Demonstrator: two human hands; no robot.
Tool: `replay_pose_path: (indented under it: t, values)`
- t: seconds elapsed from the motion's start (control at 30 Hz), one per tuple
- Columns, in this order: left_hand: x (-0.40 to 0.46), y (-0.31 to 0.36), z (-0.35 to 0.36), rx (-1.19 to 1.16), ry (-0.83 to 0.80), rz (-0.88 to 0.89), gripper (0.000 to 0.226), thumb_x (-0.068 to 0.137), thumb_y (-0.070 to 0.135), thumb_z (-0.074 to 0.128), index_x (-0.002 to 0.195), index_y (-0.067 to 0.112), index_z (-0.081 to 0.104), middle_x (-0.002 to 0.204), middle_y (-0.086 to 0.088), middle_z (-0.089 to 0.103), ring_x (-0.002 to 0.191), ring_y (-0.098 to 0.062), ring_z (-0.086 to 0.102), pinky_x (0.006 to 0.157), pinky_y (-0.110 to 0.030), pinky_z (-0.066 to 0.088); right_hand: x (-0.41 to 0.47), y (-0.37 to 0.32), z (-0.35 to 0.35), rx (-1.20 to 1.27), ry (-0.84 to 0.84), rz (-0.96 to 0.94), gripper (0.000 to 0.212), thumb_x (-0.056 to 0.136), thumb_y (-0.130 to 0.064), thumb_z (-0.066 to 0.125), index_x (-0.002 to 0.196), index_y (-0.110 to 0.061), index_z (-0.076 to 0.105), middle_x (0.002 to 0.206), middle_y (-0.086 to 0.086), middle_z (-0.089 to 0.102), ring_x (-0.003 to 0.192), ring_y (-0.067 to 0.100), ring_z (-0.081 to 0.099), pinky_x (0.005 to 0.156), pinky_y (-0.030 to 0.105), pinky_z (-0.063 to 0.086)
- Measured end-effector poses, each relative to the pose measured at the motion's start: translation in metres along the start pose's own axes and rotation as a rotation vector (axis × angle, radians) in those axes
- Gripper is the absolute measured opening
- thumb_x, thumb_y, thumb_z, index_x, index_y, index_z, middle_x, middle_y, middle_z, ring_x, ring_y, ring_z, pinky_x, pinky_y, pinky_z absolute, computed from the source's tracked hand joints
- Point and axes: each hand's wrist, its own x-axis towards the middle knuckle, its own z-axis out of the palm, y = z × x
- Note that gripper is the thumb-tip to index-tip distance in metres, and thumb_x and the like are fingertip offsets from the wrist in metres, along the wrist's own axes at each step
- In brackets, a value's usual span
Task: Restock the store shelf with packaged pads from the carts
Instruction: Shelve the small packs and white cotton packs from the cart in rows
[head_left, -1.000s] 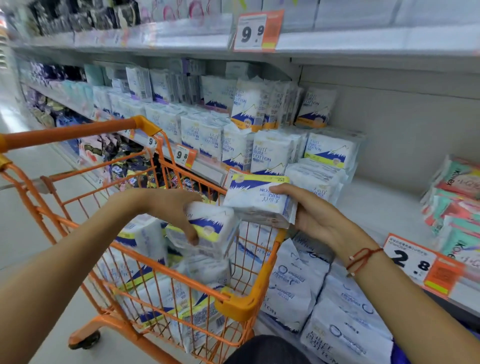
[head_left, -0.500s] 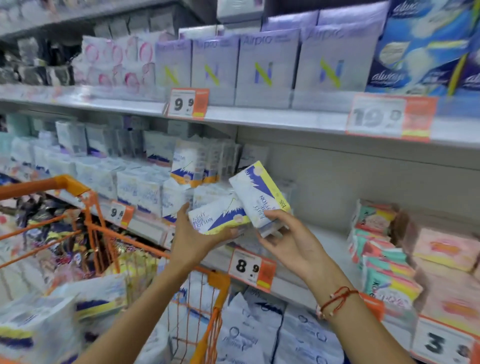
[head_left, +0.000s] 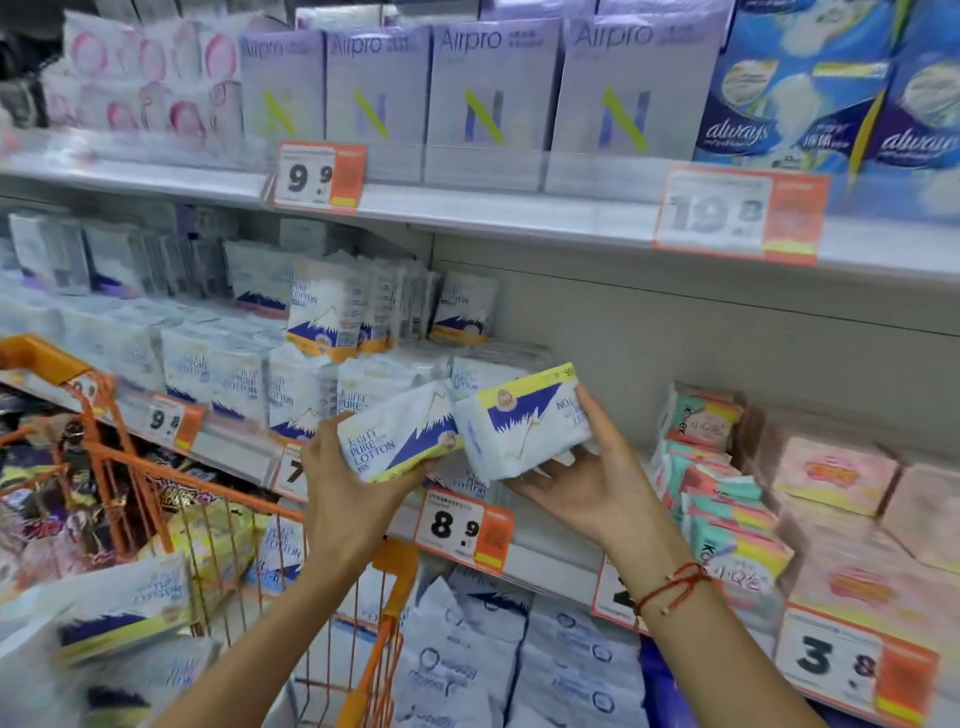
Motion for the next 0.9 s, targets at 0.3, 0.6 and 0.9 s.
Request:
replay_pose_path:
  t: [0.3,0.6,0.9]
  values:
    - [-0.013,0.013,0.003,0.198,-0.030,0.148,0.096,0.044,0.073,0.072,0.122,0.028,0.039,0.120,0.008,0.035,0.093,-0.009,0.049,0.058,-0.027,0.045,-0.010,-0.008,0.003,0.025,0.055,0.178,0.039,0.087,-0.037,0.045,0.079,-0.007,0.069,0.080,0.017,0.071,0.073,0.029,0.065,0.068,0.039,0.044]
    - [0.014,0.014,-0.006,0.183,0.242,0.090,0.083,0.060,0.052,0.081,0.126,0.019,0.042,0.134,-0.006,0.034,0.102,-0.030,0.055,0.067,-0.032,0.040,-0.006,-0.036,0.010,-0.168,-0.017,0.112,0.020,0.078,-0.025,0.044,0.080,-0.013,0.061,0.095,0.012,0.064,0.099,0.033,0.052,0.083,0.042,0.036]
    - [0.014,0.001,-0.008,0.138,0.283,0.058,0.082,0.060,0.051,0.081,0.124,0.018,0.042,0.129,-0.006,0.037,0.098,-0.029,0.056,0.066,-0.031,0.041,0.085,-0.044,0.040,-1.371,0.251,-0.462,0.065,0.067,-0.015,0.080,0.123,-0.015,0.047,0.113,0.002,0.058,0.085,0.012,0.061,0.066,0.022,0.049]
